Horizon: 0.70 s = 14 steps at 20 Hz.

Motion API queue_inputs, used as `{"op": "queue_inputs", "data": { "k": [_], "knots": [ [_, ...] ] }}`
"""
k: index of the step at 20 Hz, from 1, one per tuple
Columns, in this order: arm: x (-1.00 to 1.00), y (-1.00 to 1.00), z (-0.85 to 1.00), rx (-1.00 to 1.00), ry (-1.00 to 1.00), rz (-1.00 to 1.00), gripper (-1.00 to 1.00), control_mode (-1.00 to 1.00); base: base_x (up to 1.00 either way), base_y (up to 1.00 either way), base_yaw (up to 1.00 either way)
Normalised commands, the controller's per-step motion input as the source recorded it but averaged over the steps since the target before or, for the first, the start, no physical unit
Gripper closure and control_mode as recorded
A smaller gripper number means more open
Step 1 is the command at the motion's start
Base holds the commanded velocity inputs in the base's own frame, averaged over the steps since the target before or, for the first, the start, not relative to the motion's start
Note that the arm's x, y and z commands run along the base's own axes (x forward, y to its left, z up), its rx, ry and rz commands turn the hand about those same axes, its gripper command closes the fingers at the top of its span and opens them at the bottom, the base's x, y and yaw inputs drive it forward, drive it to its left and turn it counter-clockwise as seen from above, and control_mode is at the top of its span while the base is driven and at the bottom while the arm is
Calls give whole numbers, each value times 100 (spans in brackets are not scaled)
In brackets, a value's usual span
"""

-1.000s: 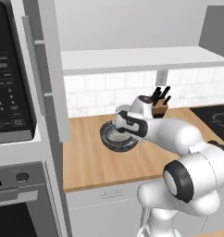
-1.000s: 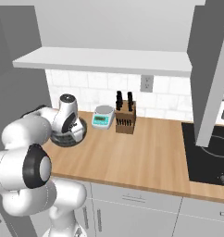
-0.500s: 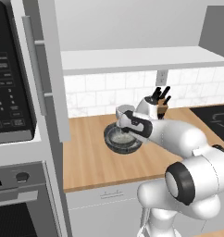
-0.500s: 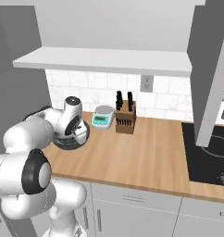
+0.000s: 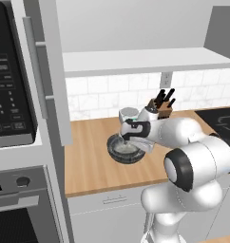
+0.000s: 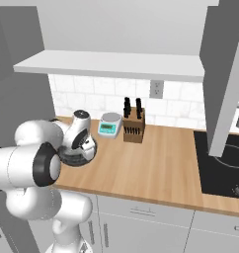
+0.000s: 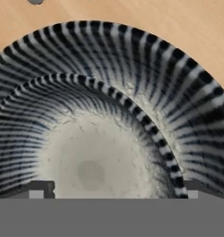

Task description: Pick up the bowls on the counter and stack them on top of one another in the open cabinet. Place the smaller bowl on top of the larger bowl.

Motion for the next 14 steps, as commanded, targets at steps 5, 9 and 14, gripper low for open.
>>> {"op": "queue_inputs", "data": {
  "k": [5, 9, 14],
  "knots": [
    [35, 19, -48, -1, -4, 0, -100, -100, 0, 0, 0],
    [-24, 2, 25, 0, -39, 0, -100, -100, 0, 0, 0],
    [-55, 0, 31, 1, -29, 0, -100, -100, 0, 0, 0]
  ]
}}
